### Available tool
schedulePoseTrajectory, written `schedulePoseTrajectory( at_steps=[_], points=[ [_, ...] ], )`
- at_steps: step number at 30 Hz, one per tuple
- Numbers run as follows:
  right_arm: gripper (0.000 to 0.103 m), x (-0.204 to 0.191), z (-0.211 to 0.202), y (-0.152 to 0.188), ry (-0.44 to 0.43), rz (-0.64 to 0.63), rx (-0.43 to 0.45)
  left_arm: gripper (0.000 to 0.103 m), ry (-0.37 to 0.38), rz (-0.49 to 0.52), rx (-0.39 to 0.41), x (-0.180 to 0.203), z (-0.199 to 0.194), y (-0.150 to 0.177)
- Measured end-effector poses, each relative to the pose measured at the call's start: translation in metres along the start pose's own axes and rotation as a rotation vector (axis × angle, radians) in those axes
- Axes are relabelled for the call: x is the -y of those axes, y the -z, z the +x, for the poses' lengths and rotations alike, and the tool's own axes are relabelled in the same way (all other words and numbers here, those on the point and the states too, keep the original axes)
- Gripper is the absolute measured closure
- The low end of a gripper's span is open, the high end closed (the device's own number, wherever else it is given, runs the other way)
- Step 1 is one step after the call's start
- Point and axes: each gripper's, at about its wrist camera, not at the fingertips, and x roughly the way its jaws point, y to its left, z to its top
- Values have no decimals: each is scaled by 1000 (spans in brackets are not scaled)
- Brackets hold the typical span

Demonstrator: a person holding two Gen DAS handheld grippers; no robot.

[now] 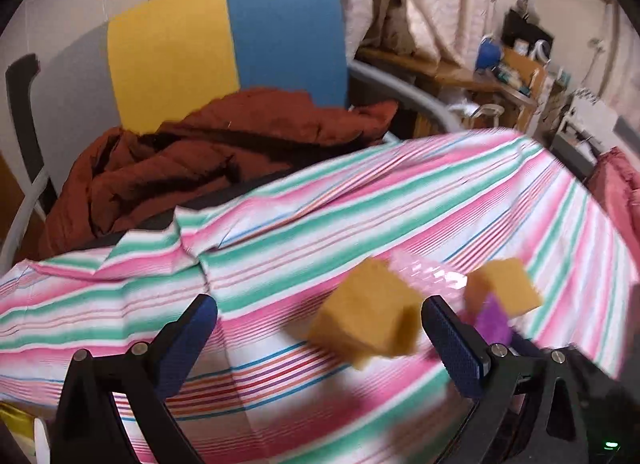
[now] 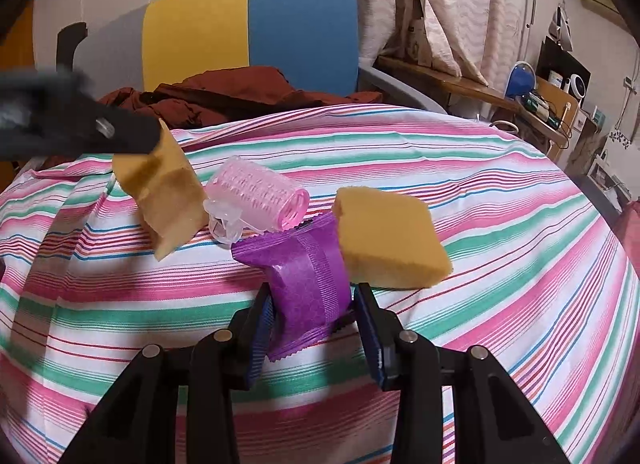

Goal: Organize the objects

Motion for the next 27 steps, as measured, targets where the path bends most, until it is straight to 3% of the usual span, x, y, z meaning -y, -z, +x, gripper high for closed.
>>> schedulePoseTrajectory(
  at_steps=[5,14,20,26,27],
  points=[
    [63,0,0,1,2,-1,6,0,53,-51,19,-19,-6,23],
    [63,0,-3,2,13,2,16,0,24,-33,52,-35,-40,83],
    [63,-1,-8,2,26,-1,43,0,6,36,97,-23,-38,68],
    [63,0,-3,1,22,7,27,0,-2,117,53,-8,-7,60],
    [63,0,-3,2,19,8,26,4,2,116,52,-7,-3,62]
  ],
)
